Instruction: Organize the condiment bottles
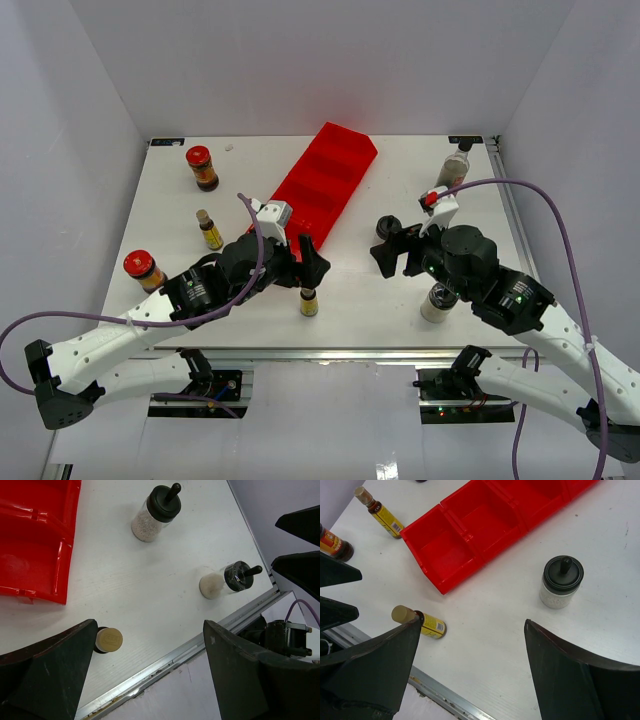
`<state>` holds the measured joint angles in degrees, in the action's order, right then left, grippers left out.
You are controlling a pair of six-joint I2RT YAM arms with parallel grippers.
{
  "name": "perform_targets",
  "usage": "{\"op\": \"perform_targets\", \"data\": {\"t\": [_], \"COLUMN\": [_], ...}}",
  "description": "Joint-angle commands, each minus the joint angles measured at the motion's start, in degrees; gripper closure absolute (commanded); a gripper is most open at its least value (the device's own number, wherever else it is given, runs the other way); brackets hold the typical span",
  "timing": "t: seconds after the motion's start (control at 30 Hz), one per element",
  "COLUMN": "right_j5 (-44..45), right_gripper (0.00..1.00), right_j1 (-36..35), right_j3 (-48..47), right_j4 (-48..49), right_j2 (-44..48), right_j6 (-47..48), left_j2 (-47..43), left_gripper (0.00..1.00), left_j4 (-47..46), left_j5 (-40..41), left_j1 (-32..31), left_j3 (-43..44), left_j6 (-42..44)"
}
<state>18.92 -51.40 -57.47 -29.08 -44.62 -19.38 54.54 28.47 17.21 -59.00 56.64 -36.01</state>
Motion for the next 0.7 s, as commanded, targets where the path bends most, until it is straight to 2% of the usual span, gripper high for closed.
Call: {"op": "perform_targets", "data": {"t": [0.0,0.5,0.67], "right_j5": [-0.17,4.75,13.37], "right_gripper": [0.1,0.1,0.07], "right_j1": [0.1,0.16,0.18], "right_j3": [0.34,0.31,-3.5], "right_j4": [1.19,1.3,2.27], "right_j2": [1.14,1.84,-2.2], "right_j6": [-0.58,-0.4,2.33], "left_j2": [-1.34,-3.46,-4.8], "left_gripper": [0.02,0.02,0.02], "left_j4": [0.13,1.7,2.53], "left_j5": [1.01,2.84,4.31], "left_j1": [0.0,0.0,-0.06], "left_j3": [-0.48,-1.52,-2.3], "left_j6": [-0.47,-0.16,0.65]}}
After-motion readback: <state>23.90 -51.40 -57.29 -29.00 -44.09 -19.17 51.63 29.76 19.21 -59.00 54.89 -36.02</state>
